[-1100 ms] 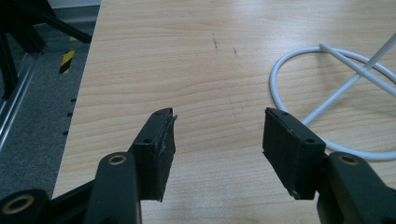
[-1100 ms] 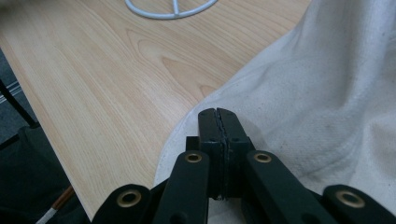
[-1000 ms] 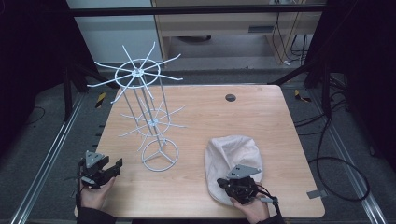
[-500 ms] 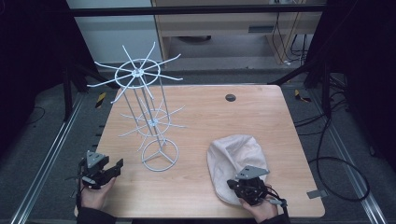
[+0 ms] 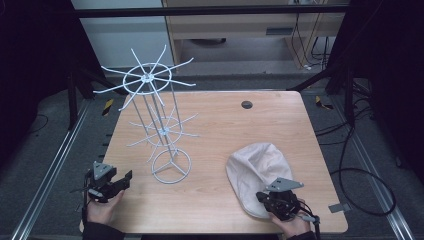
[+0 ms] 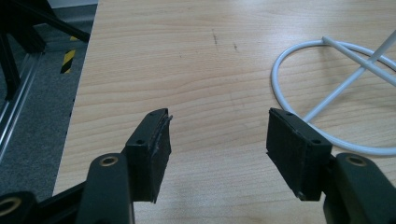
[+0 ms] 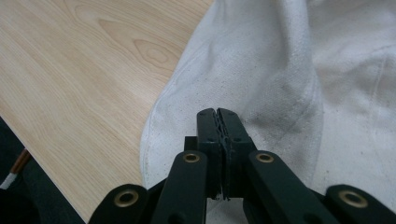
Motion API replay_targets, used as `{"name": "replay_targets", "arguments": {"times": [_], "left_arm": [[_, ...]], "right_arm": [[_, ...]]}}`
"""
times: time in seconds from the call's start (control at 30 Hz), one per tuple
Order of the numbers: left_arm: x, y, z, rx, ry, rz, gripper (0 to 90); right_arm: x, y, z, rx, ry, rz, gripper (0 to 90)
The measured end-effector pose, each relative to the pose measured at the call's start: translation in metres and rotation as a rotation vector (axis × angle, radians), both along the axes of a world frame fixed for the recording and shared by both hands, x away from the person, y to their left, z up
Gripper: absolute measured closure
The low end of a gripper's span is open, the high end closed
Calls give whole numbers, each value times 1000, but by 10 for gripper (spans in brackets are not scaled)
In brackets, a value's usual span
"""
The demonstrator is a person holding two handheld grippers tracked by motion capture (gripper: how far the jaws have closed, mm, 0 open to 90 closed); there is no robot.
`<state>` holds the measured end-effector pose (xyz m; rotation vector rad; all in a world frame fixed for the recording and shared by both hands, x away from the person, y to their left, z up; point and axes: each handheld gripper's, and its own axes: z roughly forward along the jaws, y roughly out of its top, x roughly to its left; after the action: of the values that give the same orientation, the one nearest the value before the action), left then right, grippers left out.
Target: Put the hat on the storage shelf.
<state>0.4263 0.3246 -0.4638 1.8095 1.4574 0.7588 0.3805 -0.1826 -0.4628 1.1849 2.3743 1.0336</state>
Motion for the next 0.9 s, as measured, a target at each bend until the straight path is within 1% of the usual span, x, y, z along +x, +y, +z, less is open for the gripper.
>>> {"name": "replay_targets", "arguments": {"times": [0.13,0.17,0.4,0.43,0.57,0.63,0.67,0.7,0.73,0.77,0.8,0.9], "left_arm": [[0,0,0,3,4,0,394],[0,0,0,2,3,0,394],[1,0,0,1,5,2,392],[1,0,-1,1,5,2,392],[1,-1,-1,2,7,4,390],[1,-1,-1,3,7,4,386],[1,-1,-1,4,8,4,386],[2,-1,-1,5,9,3,385],[2,-1,-1,5,9,3,385],[2,-1,-2,5,9,4,384],[2,-1,-2,7,9,4,384],[2,-1,-2,8,10,2,382]], "right_arm": [[0,-8,1,-3,5,-19,876],[0,-12,1,-15,1,-27,875],[-1,-22,3,-28,4,-49,871],[-2,-22,5,-13,11,-49,859],[-3,-20,10,-5,4,-37,835],[-4,-18,18,5,-17,-30,787],[-4,-18,18,5,-17,-30,787],[-3,-17,24,10,-24,-31,749],[-3,-17,24,10,-24,-31,749],[-1,-17,29,13,-35,-39,710],[-1,-17,29,13,-35,-39,710],[3,-17,36,5,-60,-67,623]]}}
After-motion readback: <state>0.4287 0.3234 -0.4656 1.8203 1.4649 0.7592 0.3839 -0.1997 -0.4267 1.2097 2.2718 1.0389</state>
